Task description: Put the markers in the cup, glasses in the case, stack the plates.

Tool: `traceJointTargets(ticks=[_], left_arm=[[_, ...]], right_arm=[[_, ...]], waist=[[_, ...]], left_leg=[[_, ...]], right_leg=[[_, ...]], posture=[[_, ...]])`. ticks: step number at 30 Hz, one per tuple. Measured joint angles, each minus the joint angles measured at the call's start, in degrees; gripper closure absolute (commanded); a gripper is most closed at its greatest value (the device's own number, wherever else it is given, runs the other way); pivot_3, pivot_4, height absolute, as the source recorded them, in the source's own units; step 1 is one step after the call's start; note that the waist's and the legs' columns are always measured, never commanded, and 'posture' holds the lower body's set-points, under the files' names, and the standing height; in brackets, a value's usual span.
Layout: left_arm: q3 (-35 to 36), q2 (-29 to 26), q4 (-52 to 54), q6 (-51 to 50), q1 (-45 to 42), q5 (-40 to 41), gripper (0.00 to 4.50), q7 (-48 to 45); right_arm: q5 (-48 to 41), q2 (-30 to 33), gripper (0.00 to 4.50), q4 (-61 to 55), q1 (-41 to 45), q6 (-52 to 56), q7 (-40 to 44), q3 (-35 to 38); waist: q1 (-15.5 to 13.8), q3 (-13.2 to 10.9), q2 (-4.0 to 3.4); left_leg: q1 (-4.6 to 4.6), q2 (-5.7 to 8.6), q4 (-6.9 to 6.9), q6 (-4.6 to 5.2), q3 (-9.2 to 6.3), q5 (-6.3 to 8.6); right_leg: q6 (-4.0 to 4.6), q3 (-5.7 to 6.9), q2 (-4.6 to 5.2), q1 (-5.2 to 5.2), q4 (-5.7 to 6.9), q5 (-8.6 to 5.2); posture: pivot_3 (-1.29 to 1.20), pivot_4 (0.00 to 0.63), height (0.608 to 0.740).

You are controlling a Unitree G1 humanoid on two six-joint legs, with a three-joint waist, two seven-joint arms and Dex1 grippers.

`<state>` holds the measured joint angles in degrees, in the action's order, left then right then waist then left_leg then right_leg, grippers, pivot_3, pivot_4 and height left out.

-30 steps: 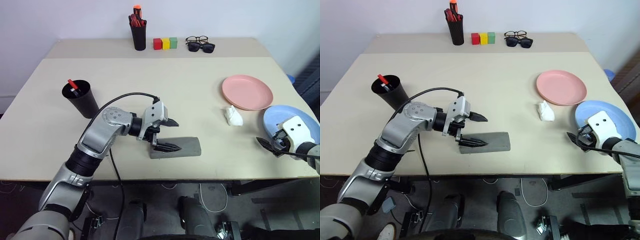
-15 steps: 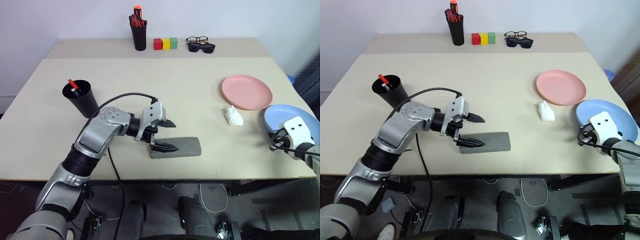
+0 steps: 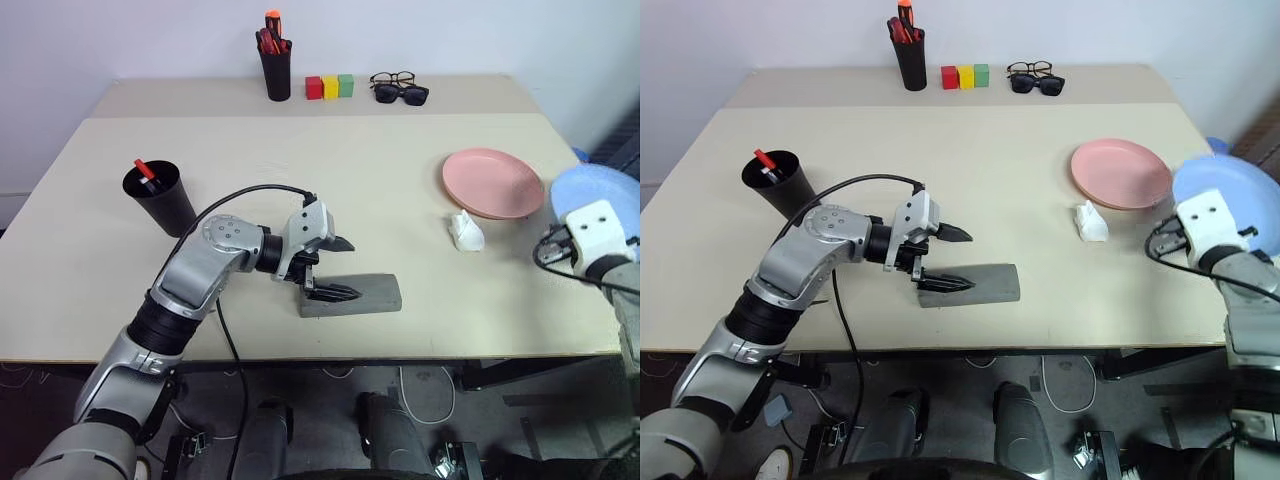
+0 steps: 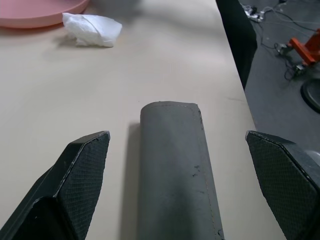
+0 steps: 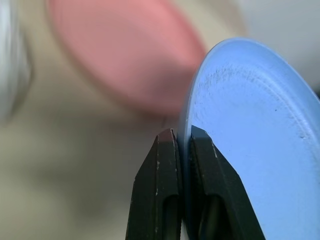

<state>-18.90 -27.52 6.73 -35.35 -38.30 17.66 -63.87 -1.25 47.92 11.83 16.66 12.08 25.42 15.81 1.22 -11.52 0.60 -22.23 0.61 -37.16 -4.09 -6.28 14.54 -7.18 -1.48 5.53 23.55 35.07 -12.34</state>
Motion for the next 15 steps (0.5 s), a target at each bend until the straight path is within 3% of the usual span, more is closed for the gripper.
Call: traceJointTargets(ticks=[15], left_arm=[[3.95,-2.88,6.78,-5.33,6.56,2.27,0.0,5.71]], right_arm=[[3.96,-6.56,4.46,37.41,30.38,-22.71,11.07,-14.68]], waist=[[1.39,-0.05,-0.04]], left_leg=[[-0.01,0.0,0.13,-0.01,-0.02,-0.01]], right_leg=[[-0.13,0.0,0.0,0.08,0.01,0.09]], posture=[[0.0,0.15,0.74]])
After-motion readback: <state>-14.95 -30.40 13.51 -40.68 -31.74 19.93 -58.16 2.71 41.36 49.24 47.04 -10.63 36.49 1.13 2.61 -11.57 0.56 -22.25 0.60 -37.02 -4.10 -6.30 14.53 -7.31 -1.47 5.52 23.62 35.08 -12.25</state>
